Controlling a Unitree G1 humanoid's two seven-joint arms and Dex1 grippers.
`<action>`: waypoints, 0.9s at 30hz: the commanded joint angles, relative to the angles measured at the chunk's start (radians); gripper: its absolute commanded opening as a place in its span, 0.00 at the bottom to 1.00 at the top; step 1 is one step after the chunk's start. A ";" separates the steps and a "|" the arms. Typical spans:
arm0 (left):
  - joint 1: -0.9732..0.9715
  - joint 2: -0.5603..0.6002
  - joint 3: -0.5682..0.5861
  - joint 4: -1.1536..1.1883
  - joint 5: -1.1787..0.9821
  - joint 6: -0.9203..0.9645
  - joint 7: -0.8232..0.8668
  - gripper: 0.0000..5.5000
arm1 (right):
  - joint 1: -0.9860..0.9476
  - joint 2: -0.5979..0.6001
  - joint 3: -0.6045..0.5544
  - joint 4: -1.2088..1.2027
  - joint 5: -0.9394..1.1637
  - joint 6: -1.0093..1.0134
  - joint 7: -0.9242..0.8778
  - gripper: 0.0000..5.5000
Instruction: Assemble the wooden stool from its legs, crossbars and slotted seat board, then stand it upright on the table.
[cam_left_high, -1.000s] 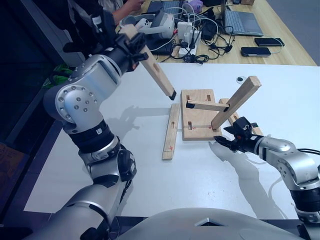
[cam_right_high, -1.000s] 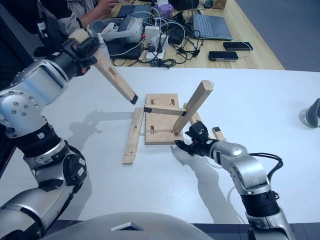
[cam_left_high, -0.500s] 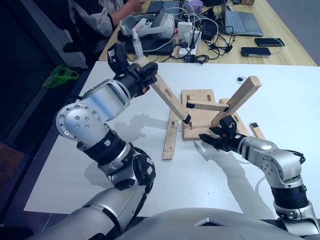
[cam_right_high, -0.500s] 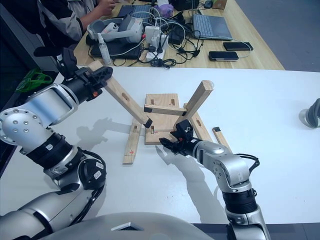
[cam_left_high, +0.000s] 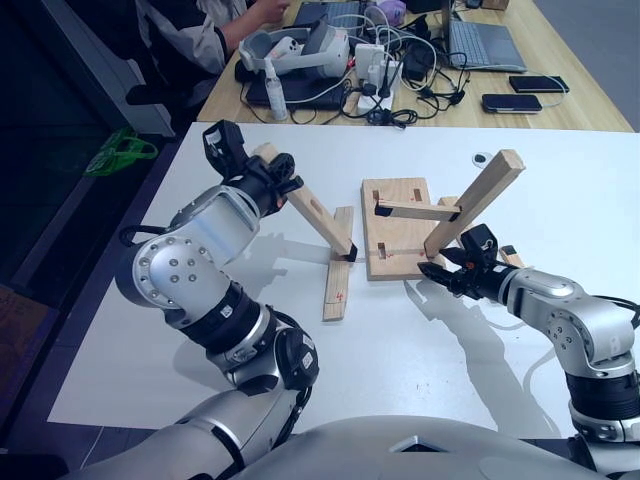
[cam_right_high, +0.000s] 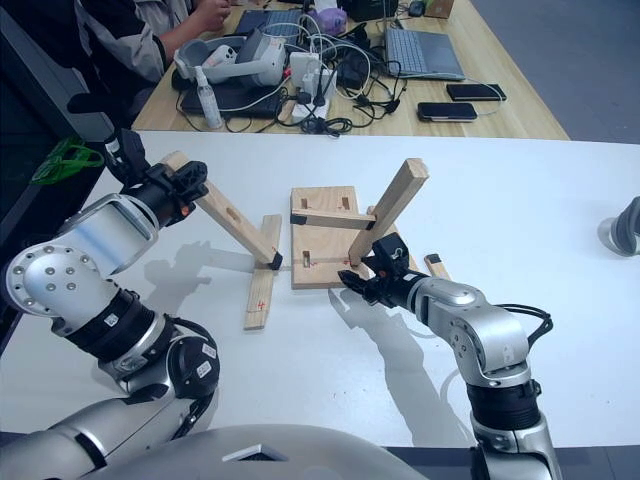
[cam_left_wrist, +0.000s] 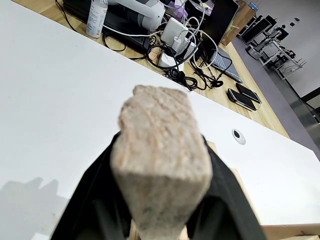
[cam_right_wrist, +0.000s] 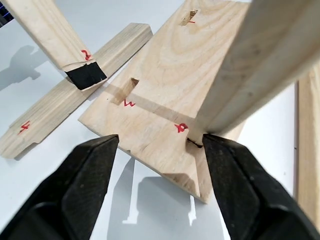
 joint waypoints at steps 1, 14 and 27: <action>-0.062 -0.204 0.100 0.004 -0.014 -0.020 -0.003 0.19 | 0.008 -0.027 -0.017 0.013 -0.005 0.001 0.001 0.57; -0.123 -0.331 0.219 0.071 -0.231 -0.042 -0.014 0.19 | -0.009 0.045 -0.060 0.110 -0.021 0.037 -0.095 0.57; -0.066 -0.245 0.154 0.166 -0.373 -0.149 0.121 0.19 | -0.032 0.195 -0.078 0.129 0.127 0.176 -0.091 0.57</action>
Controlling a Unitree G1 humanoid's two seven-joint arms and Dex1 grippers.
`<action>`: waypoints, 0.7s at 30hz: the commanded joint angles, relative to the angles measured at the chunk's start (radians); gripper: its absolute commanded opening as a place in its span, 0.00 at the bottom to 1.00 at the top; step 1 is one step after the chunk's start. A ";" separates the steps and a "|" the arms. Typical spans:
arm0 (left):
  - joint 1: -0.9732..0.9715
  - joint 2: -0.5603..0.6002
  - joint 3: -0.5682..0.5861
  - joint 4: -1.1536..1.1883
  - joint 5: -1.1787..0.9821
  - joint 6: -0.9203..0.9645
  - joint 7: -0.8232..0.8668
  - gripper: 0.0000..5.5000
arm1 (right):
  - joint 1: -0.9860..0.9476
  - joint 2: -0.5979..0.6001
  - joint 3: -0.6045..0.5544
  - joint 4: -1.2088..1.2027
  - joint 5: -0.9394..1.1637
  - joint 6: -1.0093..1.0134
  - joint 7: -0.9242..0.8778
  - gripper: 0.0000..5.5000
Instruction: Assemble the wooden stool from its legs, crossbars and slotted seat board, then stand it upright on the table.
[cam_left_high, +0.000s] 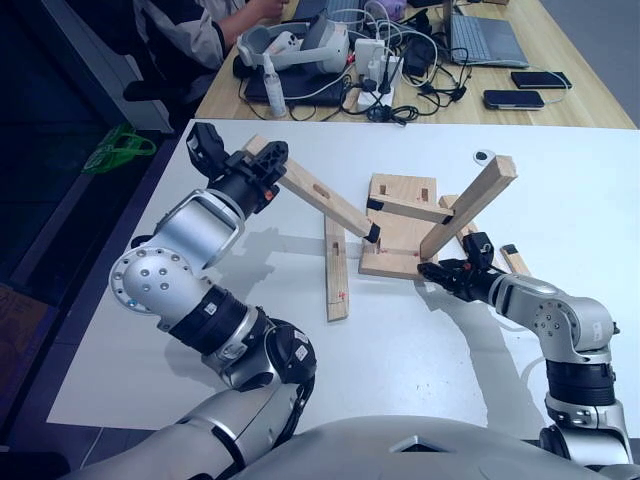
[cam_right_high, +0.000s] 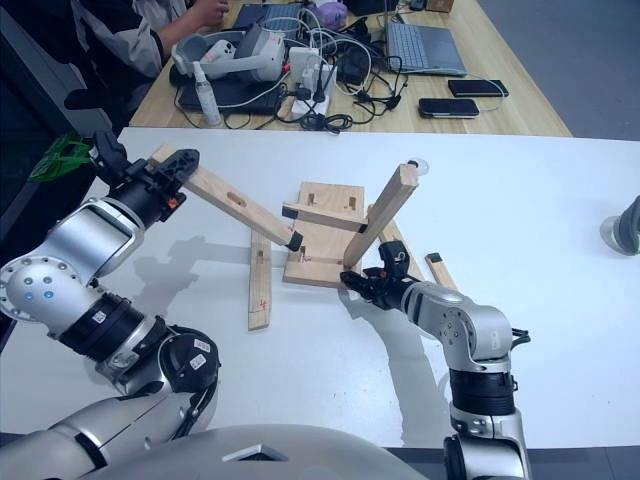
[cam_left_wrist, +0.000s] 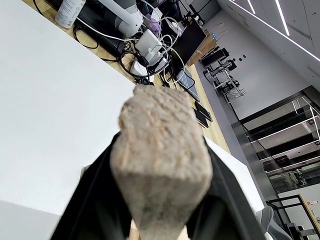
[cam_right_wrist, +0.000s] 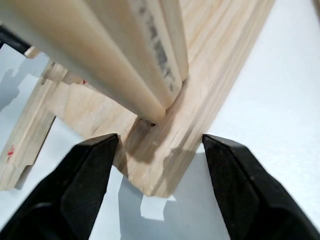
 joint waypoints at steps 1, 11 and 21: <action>-0.049 -0.238 -0.044 0.032 -0.048 -0.054 0.074 0.19 | -0.005 0.025 0.020 -0.058 0.045 0.062 -0.002 0.57; 0.074 0.067 -0.358 0.103 0.020 -0.147 -0.086 0.19 | -0.018 0.009 -0.006 -0.063 0.032 0.050 -0.011 0.57; 0.040 0.142 -0.345 0.074 0.005 -0.188 -0.111 0.19 | -0.027 -0.050 -0.055 -0.062 0.017 0.014 -0.009 0.57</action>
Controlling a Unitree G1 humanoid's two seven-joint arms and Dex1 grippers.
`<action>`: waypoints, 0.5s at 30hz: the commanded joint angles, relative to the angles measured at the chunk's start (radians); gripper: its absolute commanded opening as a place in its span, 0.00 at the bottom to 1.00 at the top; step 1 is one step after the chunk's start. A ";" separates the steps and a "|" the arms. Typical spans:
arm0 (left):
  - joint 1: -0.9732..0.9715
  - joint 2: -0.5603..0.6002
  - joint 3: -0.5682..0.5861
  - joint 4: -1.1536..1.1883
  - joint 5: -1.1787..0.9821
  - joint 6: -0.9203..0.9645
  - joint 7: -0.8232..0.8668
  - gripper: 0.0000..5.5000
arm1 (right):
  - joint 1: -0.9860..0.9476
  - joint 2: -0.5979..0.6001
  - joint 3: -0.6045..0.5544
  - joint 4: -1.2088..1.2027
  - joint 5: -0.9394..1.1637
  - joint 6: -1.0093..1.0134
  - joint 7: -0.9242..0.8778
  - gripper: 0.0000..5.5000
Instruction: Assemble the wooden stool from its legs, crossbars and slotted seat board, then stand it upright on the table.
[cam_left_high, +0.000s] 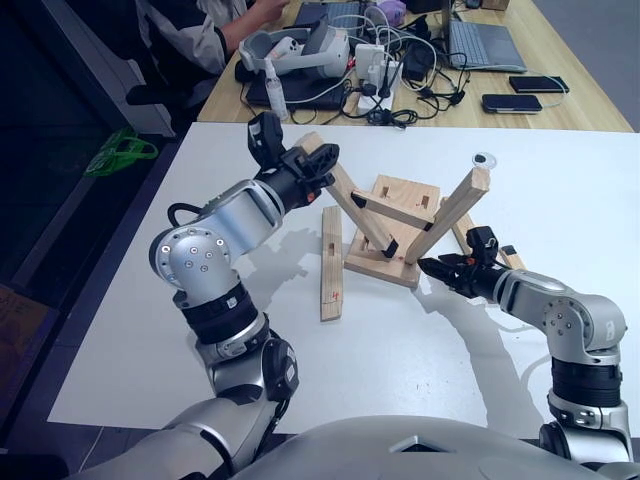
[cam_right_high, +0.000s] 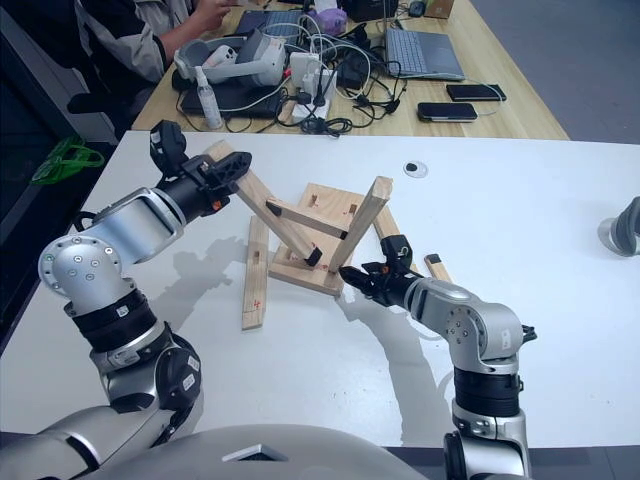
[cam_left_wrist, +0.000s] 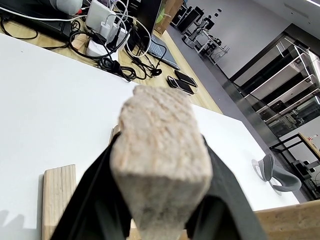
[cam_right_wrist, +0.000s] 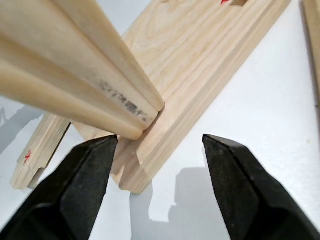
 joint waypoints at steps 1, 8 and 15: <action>-0.040 0.007 0.038 -0.022 -0.014 -0.021 0.028 0.19 | -0.014 -0.014 0.001 -0.001 -0.007 -0.009 -0.003 0.57; -0.027 0.066 0.035 -0.029 -0.008 -0.015 0.001 0.19 | -0.007 -0.023 0.001 -0.003 -0.005 -0.014 -0.001 0.57; -0.006 0.165 -0.048 -0.011 0.043 -0.058 -0.073 0.19 | -0.009 -0.029 0.001 -0.004 -0.006 -0.013 -0.001 0.57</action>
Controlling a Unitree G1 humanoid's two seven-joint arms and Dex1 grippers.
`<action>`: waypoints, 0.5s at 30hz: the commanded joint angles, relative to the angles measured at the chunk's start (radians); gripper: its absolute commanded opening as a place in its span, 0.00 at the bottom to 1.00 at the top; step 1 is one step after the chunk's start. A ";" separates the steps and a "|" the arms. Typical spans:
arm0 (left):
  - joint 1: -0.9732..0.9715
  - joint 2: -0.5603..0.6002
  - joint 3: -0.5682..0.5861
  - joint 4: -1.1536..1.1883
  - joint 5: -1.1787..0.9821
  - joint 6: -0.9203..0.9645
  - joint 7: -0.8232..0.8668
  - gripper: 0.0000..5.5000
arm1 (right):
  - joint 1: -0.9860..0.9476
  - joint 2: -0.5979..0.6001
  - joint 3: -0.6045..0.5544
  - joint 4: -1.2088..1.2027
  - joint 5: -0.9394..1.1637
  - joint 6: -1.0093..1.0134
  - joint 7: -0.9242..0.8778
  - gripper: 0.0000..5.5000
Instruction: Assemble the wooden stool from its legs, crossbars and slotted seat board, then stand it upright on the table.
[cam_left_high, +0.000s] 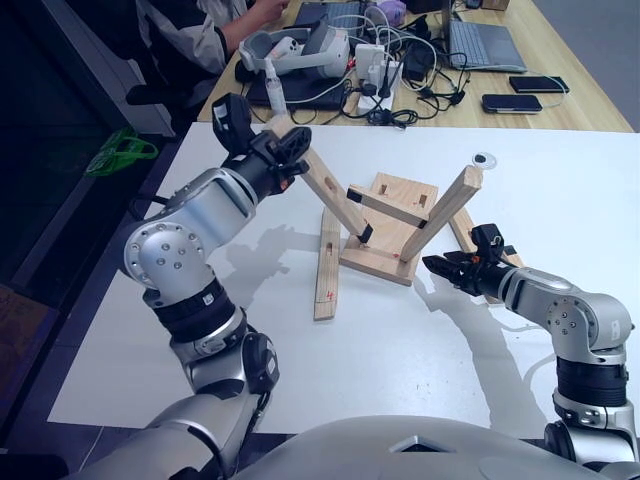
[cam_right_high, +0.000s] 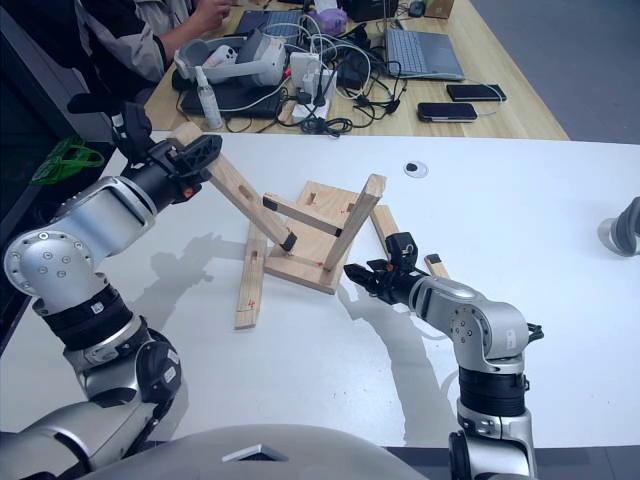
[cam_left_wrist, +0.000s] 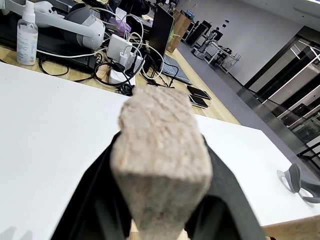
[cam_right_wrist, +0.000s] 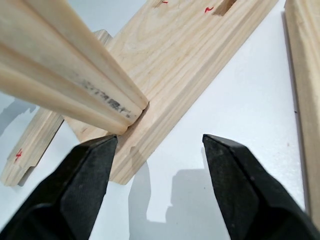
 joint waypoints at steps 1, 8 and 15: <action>0.011 0.019 -0.034 0.007 0.024 -0.027 -0.022 0.19 | -0.006 -0.020 -0.003 -0.005 -0.007 -0.005 -0.002 0.57; 0.047 0.031 -0.113 -0.001 0.075 -0.076 -0.048 0.19 | -0.012 -0.024 -0.006 0.000 -0.005 -0.010 -0.002 0.57; 0.071 0.074 -0.177 -0.011 0.141 -0.135 -0.089 0.19 | -0.013 -0.025 -0.009 -0.002 -0.003 -0.010 -0.007 0.57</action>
